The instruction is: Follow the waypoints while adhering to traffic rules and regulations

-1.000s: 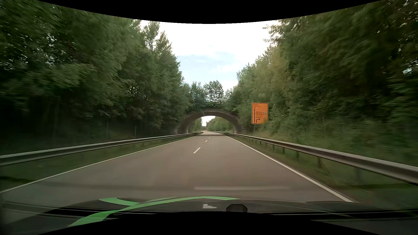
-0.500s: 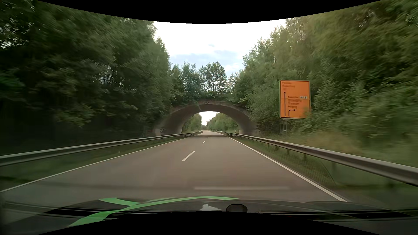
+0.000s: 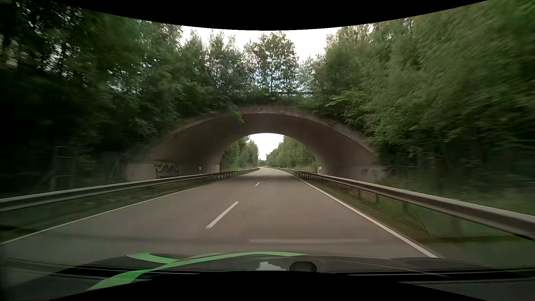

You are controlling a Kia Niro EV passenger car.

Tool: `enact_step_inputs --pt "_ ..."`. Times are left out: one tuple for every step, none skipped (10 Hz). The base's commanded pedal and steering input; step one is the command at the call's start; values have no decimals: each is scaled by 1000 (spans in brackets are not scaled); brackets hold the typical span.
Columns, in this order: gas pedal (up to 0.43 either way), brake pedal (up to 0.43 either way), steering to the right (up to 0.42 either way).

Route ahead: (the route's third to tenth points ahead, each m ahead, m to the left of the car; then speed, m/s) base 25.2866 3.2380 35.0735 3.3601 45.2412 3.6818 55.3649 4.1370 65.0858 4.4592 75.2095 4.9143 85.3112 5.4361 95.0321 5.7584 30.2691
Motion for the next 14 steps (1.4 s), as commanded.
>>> enact_step_inputs --pt "331 0 -6" --pt "339 0 -6" --pt "339 0 -7" --pt "350 0 -7" --pt "350 0 -6" --pt "350 0 -7" --pt "350 0 -7" --pt "350 0 -6" --pt "350 0 -7" --pt "350 0 -7" --pt "350 0 -6" --pt "350 0 -6" --pt "350 0 -7" --pt "350 0 -7"
